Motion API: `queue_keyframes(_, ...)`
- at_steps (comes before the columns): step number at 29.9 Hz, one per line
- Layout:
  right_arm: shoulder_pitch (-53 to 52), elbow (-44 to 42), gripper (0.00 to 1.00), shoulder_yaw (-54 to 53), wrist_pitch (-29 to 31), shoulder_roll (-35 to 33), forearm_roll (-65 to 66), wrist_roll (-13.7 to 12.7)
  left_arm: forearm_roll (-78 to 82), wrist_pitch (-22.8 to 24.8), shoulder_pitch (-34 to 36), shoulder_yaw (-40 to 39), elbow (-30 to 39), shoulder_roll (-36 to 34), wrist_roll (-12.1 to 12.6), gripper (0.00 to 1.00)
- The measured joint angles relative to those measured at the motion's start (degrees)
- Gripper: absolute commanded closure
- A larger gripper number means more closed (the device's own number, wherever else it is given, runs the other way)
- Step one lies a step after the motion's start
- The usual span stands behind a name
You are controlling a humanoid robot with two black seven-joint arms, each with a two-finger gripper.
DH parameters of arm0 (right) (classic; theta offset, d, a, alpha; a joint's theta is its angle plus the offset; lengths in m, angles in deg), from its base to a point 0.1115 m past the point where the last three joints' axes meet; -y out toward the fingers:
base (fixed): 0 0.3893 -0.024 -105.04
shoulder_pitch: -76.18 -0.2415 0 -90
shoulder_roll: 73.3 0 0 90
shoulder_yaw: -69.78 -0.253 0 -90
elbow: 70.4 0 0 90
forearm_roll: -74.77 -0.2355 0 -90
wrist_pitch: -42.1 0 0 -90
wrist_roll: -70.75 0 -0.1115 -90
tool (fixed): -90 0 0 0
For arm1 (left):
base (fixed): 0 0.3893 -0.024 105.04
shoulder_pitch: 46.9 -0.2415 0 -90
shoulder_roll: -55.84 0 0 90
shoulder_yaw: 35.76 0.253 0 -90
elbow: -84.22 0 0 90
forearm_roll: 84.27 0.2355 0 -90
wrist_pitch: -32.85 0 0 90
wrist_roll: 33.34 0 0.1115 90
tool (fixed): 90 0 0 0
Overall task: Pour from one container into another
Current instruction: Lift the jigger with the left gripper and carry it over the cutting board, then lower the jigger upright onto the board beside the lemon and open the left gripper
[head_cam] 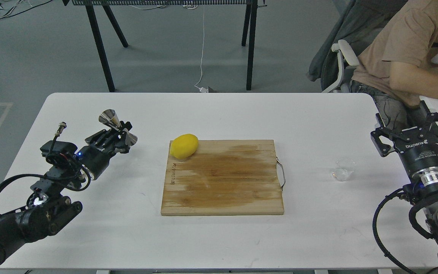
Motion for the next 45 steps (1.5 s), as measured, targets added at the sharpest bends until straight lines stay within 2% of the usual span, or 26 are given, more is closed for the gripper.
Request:
queue_keyframes(5, -0.1, -0.2, 0.01, 0.0, 0.0, 0.0, 0.0, 0.0, 0.0, 0.0, 3.5, 0.2, 6.8, 2.1, 0.0, 0.91)
queue_keyframes(11, -0.2, -0.2, 0.01, 0.0, 0.0, 0.0, 0.1, 0.0, 0.5, 0.0, 4.5, 1.2, 9.6, 9.4, 0.0, 0.91)
queue_keyframes(19, -0.2, -0.3, 0.01, 0.0, 0.0, 0.0, 0.1, 0.0, 1.3, 0.0, 3.9, 12.5, 9.0, 17.8, 0.0, 0.90)
queue_keyframes(24, -0.2, -0.3, 0.01, 0.1, 0.0, 0.0, 0.1, 0.0, 2.5, 0.0, 2.9, 17.7, 5.0, 21.9, 0.0, 0.90)
queue_keyframes(34, -0.2, -0.3, 0.01, 0.0, 0.0, -0.9, 0.1, 0.0, 6.3, 0.0, 2.5, 18.8, -6.8, 22.9, 0.0, 0.90)
queue_keyframes(39, -0.1, -0.3, 0.01, 0.0, 0.0, -1.1, 0.1, 0.0, 6.5, 0.0, 2.4, 18.9, -7.8, 22.9, 0.0, 0.90)
queue_keyframes(45, -0.1, -0.3, 0.01, 0.1, 0.0, -1.1, 0.1, 0.0, 6.5, 0.0, 2.2, 19.0, -7.9, 22.9, 0.0, 0.84)
